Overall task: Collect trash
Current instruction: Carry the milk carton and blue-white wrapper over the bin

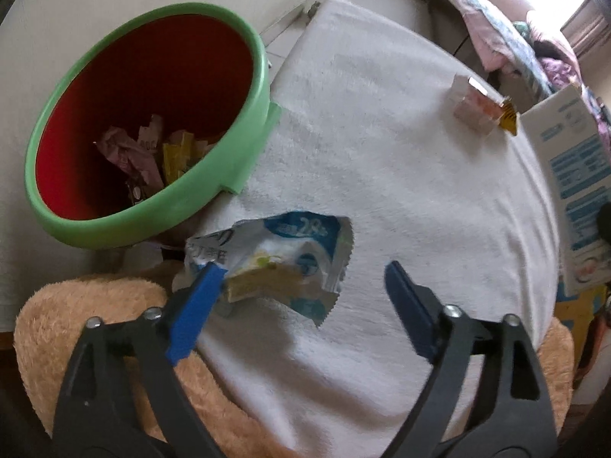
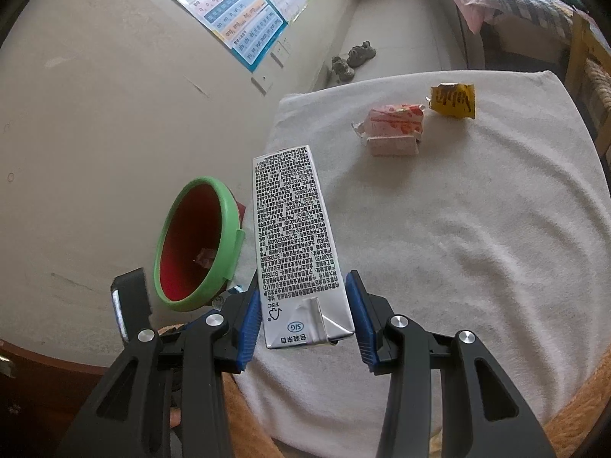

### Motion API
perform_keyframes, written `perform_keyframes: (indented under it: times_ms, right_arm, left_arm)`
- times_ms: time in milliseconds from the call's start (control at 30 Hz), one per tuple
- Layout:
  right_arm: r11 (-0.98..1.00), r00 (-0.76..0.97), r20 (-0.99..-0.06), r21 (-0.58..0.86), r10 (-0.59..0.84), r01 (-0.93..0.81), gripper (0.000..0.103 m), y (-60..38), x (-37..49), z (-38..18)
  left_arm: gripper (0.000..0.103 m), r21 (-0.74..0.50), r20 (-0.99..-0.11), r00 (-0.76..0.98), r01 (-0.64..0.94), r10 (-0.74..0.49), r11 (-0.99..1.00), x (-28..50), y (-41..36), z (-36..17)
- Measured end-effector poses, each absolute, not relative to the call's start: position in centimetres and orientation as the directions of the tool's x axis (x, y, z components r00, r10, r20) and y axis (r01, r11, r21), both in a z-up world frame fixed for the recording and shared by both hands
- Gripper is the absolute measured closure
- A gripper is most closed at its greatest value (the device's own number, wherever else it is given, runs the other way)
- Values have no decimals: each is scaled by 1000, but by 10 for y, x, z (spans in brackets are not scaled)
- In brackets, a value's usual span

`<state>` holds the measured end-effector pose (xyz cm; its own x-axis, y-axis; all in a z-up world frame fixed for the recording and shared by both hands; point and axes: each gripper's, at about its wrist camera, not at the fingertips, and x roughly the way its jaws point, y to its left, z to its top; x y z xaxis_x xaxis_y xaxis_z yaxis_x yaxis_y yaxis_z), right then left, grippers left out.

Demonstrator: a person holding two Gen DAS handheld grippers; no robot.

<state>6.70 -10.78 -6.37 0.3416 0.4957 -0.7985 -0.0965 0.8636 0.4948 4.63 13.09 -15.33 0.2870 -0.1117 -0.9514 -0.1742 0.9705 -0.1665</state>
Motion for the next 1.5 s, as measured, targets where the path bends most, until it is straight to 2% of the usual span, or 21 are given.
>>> perform_keyframes:
  times_ms: [233, 300, 367, 633, 933, 1500]
  right_arm:
    - [862, 337, -799, 498, 499, -95, 62, -107, 66, -66]
    - [862, 338, -798, 498, 498, -95, 62, -107, 65, -66]
    - [861, 336, -798, 501, 500, -92, 62, -107, 66, -67]
    - [859, 327, -799, 501, 504, -101, 62, -103, 64, -67]
    - [866, 317, -807, 483, 498, -129, 62, -88, 66, -66]
    - [849, 374, -766, 426, 522, -313, 62, -7, 93, -33]
  left_arm:
    - [13, -131, -955, 286, -170, -78, 977, 48, 129, -159]
    - [22, -139, -952, 295, -177, -82, 974, 47, 132, -157]
    - [40, -154, -946, 312, -187, -90, 970, 46, 136, -155]
    - [58, -275, -901, 399, -220, -171, 936, 38, 150, -136]
    - [64, -274, -836, 535, -218, -120, 937, 39, 165, -90]
    - [65, -259, -760, 650, -303, 0, 917, 39, 240, -47]
